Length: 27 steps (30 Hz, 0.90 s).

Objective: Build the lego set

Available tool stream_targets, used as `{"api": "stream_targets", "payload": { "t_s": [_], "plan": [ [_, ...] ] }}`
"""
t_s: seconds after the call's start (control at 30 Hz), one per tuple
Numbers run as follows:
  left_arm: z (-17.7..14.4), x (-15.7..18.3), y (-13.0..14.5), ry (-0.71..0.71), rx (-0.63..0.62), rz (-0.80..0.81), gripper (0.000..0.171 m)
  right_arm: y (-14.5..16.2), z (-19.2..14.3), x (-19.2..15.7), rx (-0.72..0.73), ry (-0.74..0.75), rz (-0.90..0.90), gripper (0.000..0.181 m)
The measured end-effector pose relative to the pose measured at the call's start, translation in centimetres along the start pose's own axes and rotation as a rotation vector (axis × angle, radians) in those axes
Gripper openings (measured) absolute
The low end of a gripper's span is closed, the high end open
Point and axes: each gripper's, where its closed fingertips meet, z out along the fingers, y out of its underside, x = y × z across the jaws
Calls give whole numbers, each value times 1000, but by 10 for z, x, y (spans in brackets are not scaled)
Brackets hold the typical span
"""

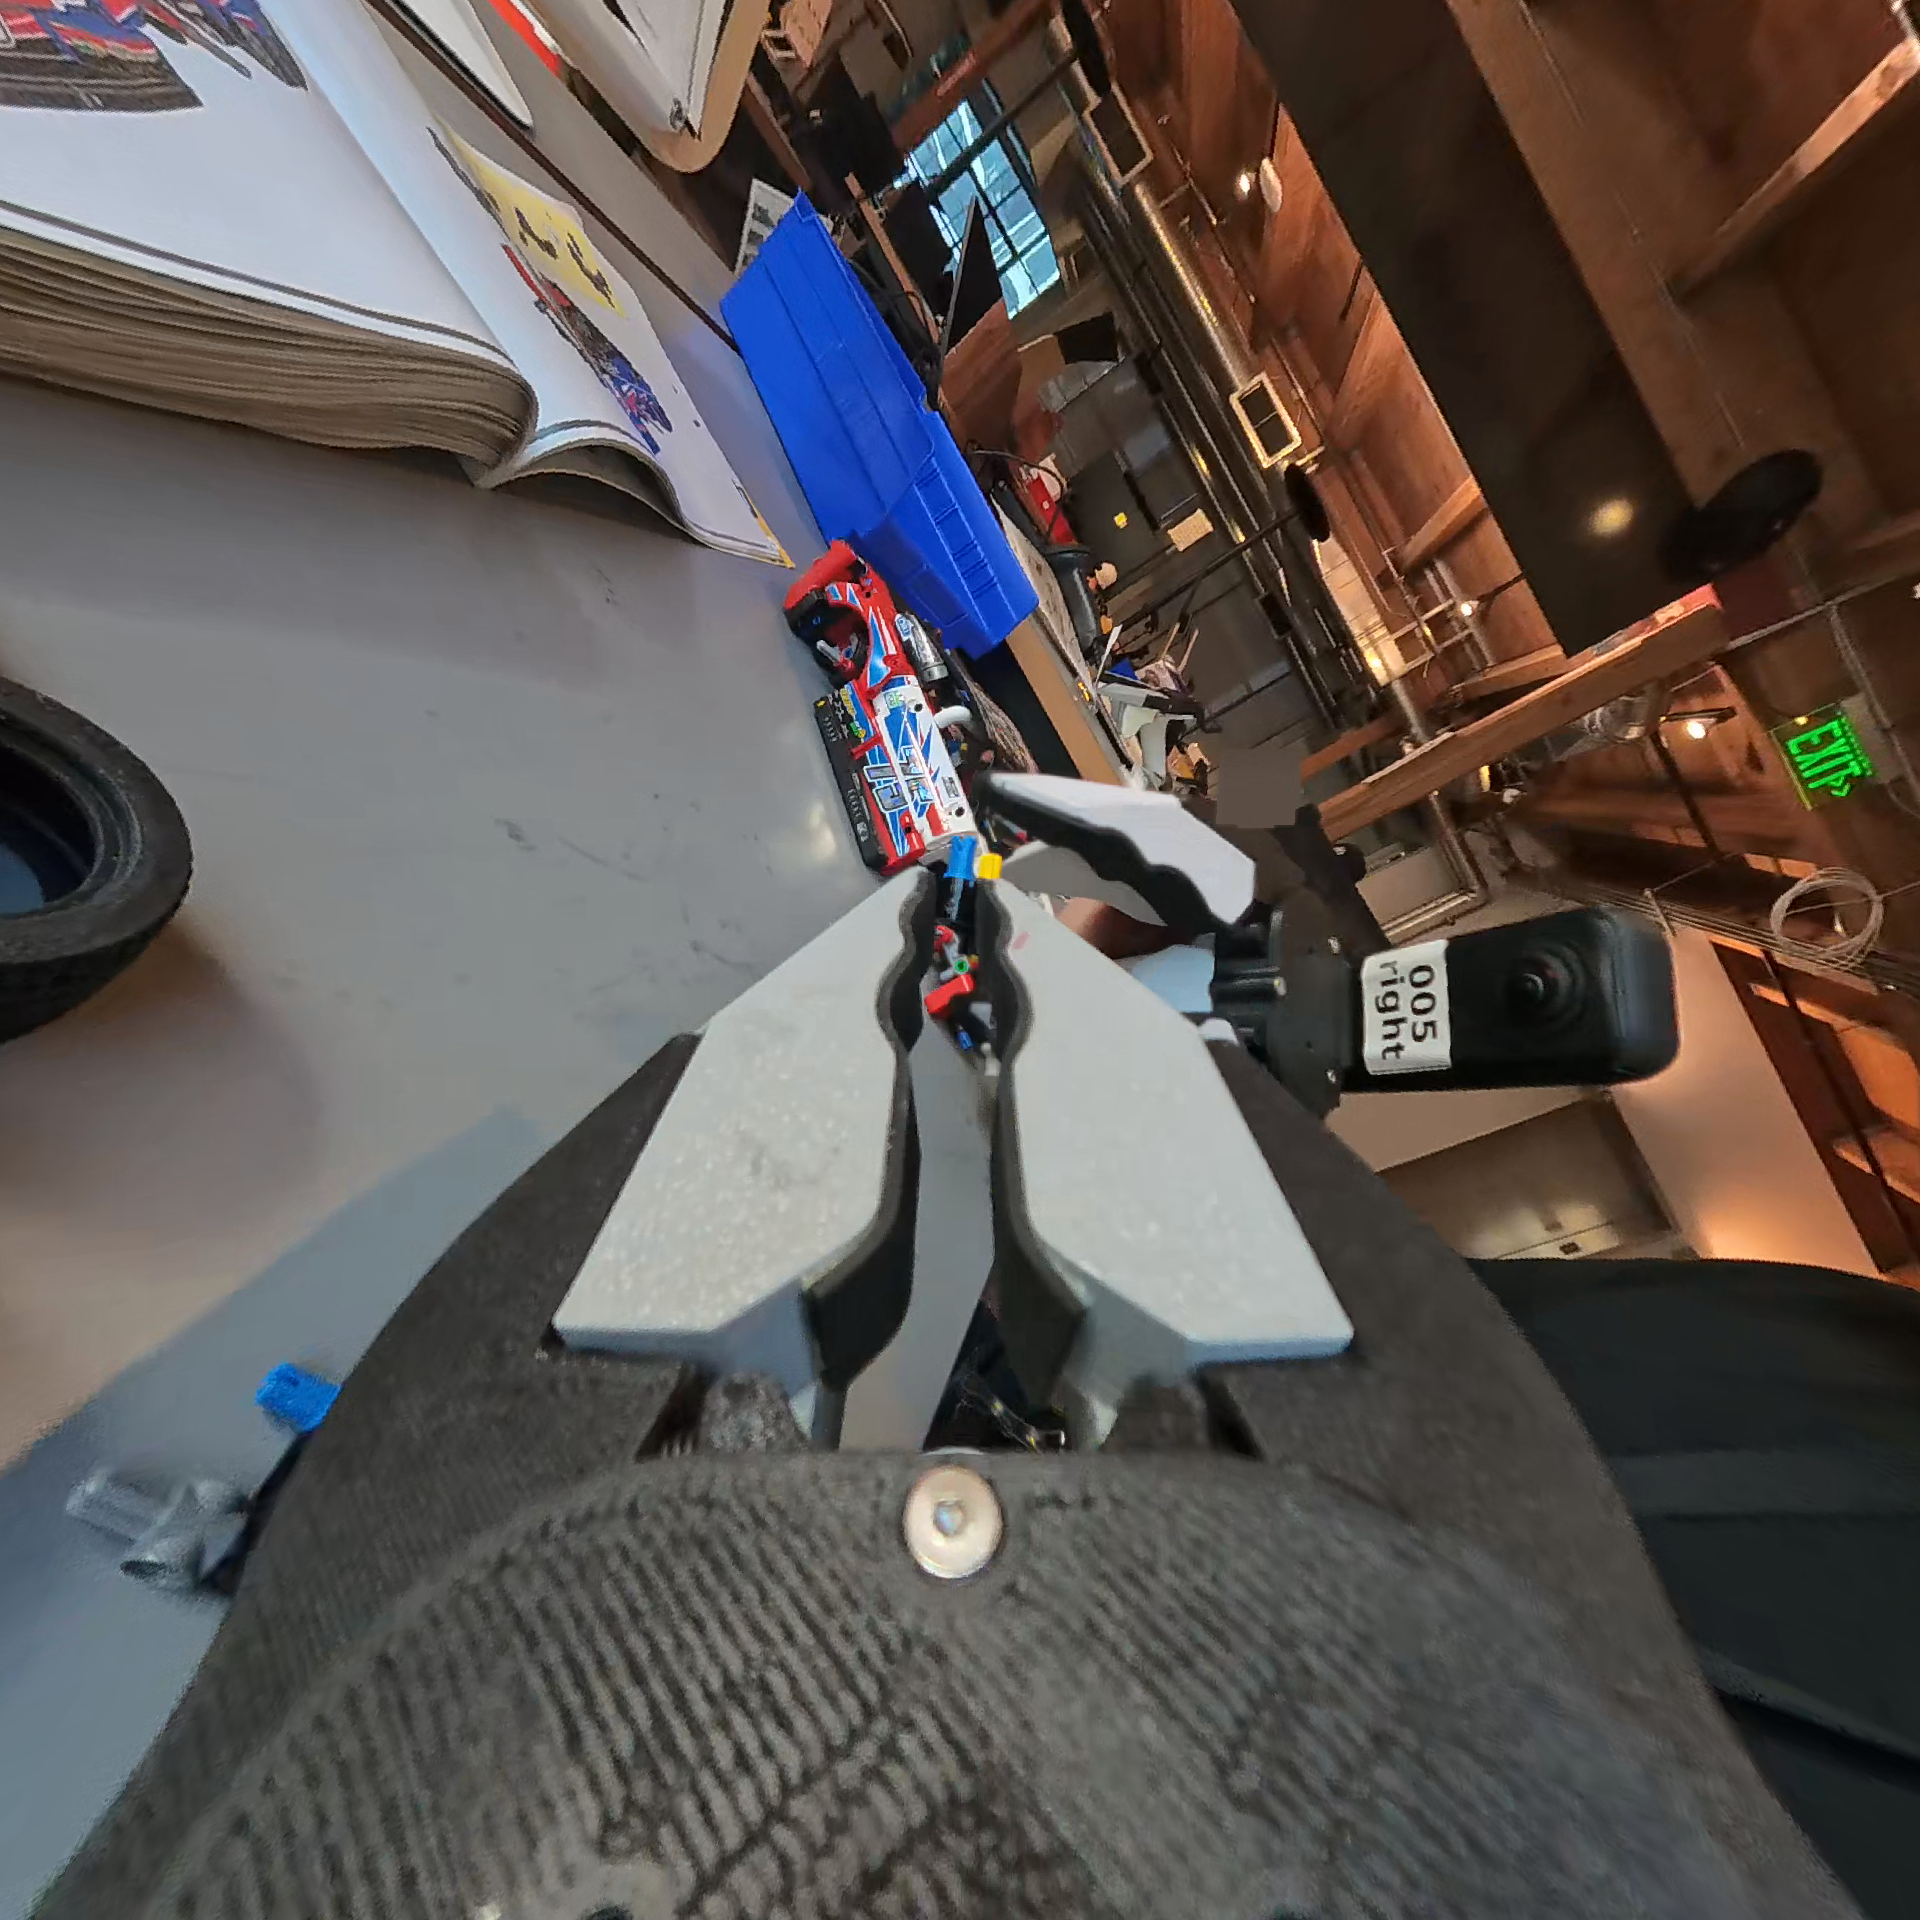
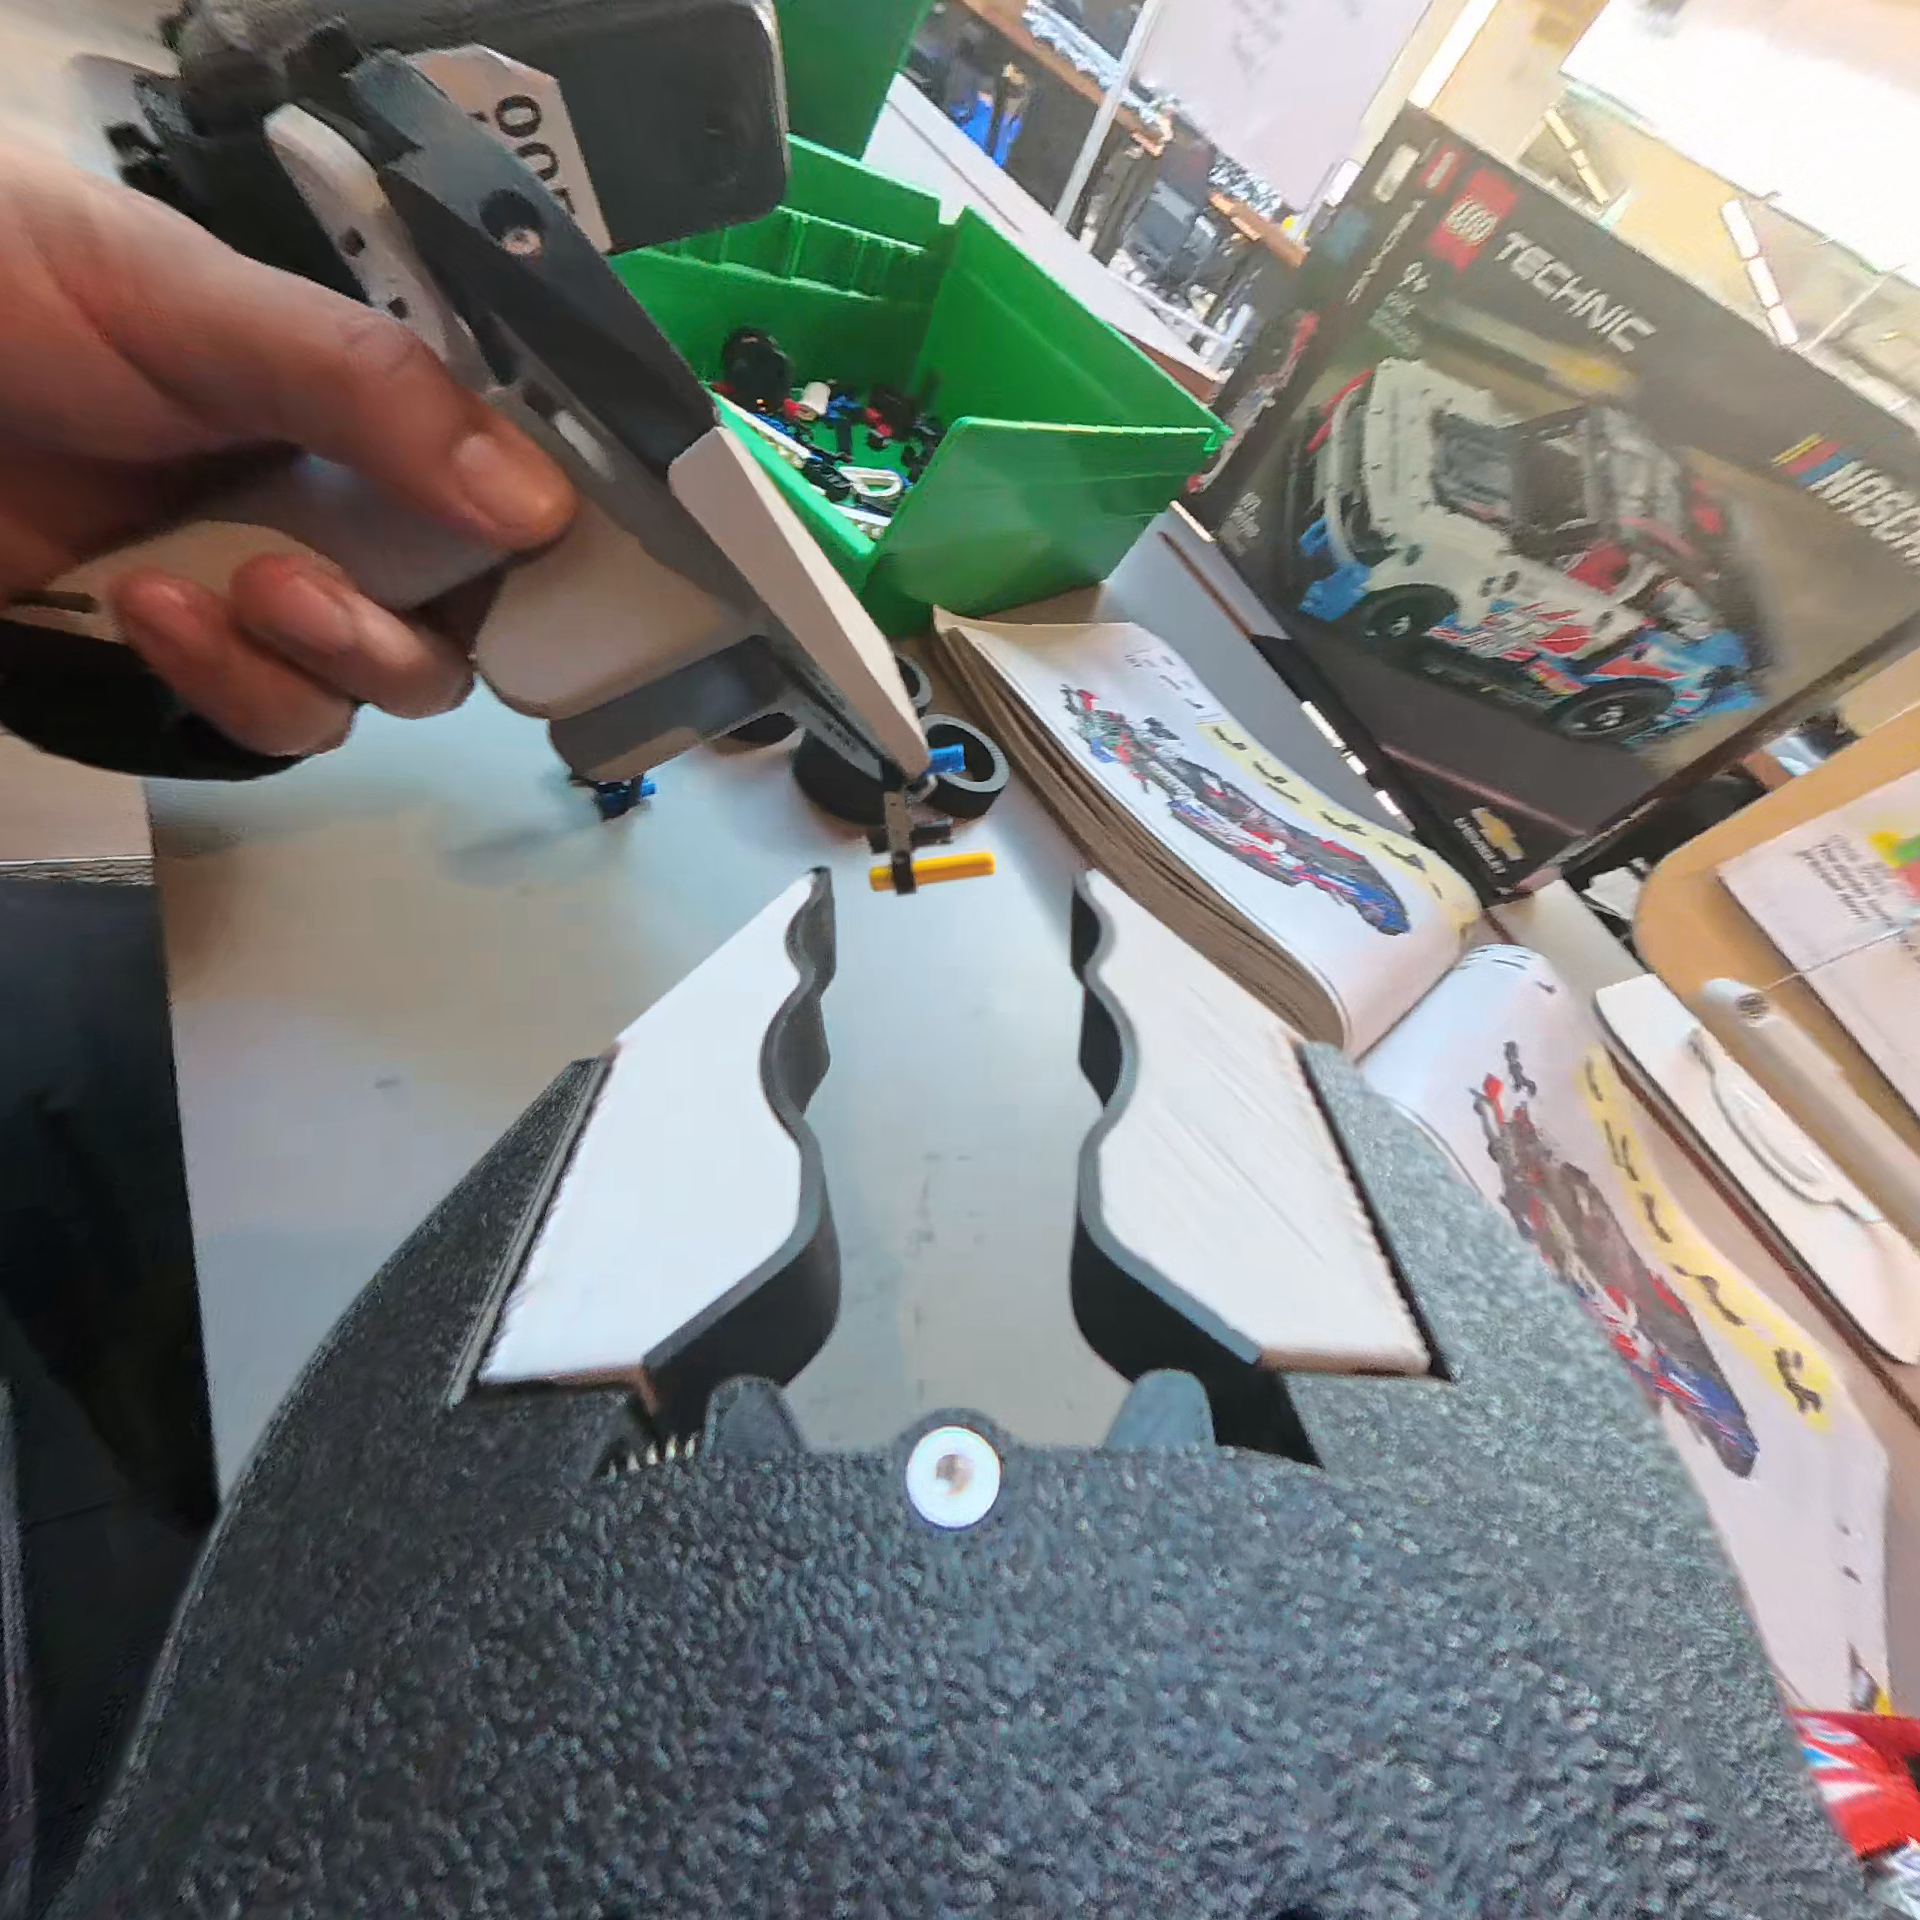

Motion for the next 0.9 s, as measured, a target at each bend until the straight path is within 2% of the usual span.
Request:
{"api": "stream_targets", "payload": {
  "t_s": [0.03,0.07,0.1,0.2,0.33,0.43,0.63,0.9],
  "plan": [
    [1,0,3,-3,-7,-4,5,0,0,0,9,3,-6,40],
    [2,-1,5,-4,-4,-11,5,0,0,-3,13,-11,-10,27],
    [2,-1,5,0,11,-25,5,1,0,-4,20,-17,-6,23],
    [2,-3,7,18,22,-79,5,3,-1,-4,33,2,-25,23],
    [2,-12,9,-6,14,-99,5,9,1,-3,-1,115,-197,17],
    [3,-18,12,-26,2,-99,5,15,4,-8,-44,129,-298,10],
    [3,-25,19,-38,-36,-113,5,26,5,-14,-106,62,-460,10],
    [4,-31,25,-110,-71,-54,5,43,9,-23,-200,-22,-464,7]
  ]
}}
